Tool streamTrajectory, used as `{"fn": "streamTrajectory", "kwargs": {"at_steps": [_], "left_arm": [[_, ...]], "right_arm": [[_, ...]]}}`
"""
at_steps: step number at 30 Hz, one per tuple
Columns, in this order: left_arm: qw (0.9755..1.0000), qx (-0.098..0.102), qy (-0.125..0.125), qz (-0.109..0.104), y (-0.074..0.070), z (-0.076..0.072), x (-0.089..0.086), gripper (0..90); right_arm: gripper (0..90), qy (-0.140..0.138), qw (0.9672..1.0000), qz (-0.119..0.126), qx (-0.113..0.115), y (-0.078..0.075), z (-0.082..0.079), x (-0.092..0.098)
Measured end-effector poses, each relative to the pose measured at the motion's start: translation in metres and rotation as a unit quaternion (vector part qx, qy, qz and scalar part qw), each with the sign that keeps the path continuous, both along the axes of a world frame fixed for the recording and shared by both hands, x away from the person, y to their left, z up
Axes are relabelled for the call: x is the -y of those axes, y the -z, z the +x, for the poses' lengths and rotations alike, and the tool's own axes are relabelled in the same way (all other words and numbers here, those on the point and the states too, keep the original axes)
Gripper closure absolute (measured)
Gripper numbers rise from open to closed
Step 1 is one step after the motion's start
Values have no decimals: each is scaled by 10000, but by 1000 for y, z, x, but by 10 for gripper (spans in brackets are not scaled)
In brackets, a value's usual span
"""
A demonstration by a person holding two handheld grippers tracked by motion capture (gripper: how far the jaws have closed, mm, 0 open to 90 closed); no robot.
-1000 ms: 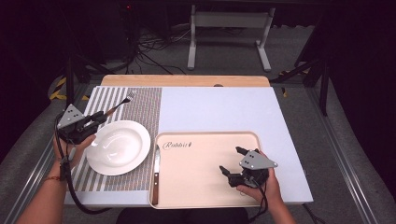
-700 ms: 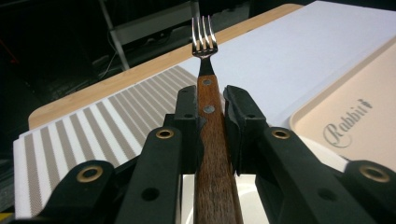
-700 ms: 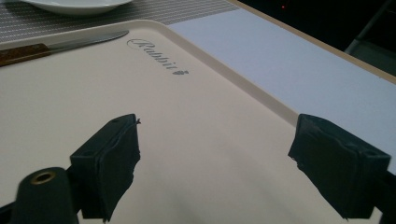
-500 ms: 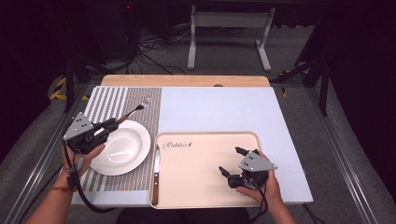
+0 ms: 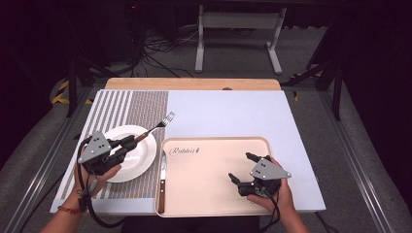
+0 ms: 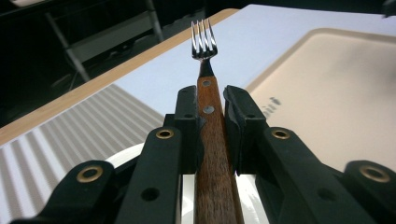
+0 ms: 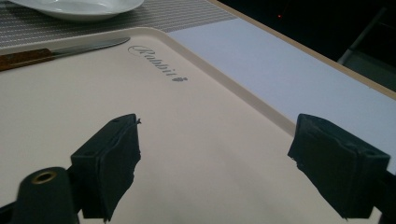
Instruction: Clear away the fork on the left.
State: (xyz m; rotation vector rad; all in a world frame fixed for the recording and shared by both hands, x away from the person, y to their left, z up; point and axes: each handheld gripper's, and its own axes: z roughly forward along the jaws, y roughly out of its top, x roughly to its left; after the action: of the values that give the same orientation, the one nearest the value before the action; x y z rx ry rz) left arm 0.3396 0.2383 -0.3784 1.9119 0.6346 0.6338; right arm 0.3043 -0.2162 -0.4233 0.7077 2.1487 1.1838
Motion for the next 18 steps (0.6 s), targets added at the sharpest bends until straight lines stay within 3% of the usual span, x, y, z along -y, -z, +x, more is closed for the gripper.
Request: {"fn": "streamTrajectory", "kwargs": {"at_steps": [11,16,18], "left_arm": [[9987,-107,463,176,8,-22,31,761],[9975,-174,628,291,14,-25,43,762],[9969,-269,701,224,16,-24,47,762]], "right_arm": [[159,7,10000,-11,0,0,-1,0],[159,31,10000,2,15,-1,-1,1],[160,34,10000,-13,16,-1,-1,0]]}}
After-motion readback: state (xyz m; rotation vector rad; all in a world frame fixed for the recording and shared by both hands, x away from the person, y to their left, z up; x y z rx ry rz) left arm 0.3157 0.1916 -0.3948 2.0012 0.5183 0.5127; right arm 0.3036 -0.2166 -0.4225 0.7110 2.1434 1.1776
